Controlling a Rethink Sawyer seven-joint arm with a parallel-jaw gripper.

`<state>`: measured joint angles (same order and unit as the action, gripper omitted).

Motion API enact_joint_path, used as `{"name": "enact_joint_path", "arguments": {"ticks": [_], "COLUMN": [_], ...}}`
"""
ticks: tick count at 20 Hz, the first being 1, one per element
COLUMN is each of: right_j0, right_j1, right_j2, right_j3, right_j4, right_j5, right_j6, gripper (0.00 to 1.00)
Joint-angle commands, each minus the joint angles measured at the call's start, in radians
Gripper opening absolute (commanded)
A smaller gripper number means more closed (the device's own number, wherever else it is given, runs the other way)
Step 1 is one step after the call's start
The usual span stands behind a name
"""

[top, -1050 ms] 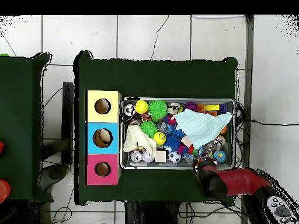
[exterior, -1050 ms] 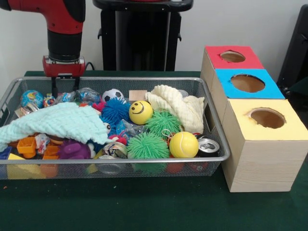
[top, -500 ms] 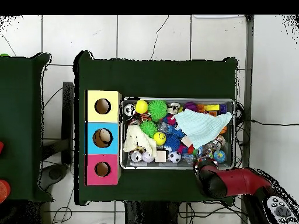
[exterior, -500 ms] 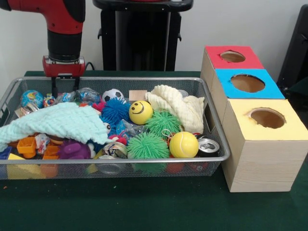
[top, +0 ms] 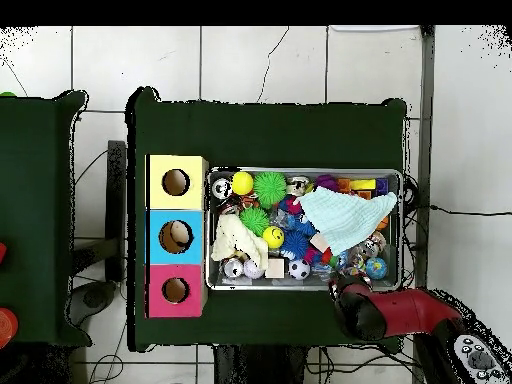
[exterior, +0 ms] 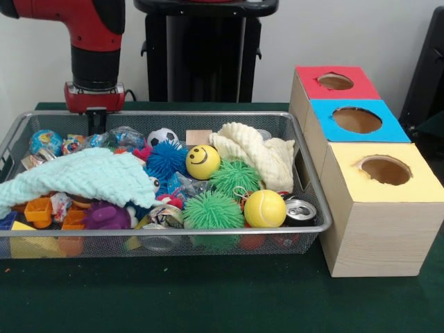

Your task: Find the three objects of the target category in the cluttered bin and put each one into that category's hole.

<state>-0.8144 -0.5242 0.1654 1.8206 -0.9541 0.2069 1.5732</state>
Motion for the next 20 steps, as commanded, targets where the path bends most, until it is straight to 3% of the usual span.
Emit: {"name": "enact_joint_path", "arguments": {"ticks": [1, 8, 9, 12, 14, 20], "right_j0": [-0.013, -0.058, -0.056, -0.062, -0.053, -0.010], "right_j1": [0.078, 0.058, 0.026, -0.232, -0.309, -0.377], "right_j2": [-0.010, 0.044, 0.056, 0.161, 0.190, 0.190], "right_j3": [-0.019, 0.001, 0.021, 0.156, 0.182, 0.193], "right_j4": [-0.045, -0.046, -0.034, 0.108, 0.166, 0.202], "right_j5": [0.045, 0.025, 0.033, 0.155, 0.216, 0.261], "right_j6": [0.003, -0.035, -0.039, -0.106, -0.131, -0.107], "gripper": [0.00, 0.00, 0.00, 0.00, 0.00, 0.00]}}
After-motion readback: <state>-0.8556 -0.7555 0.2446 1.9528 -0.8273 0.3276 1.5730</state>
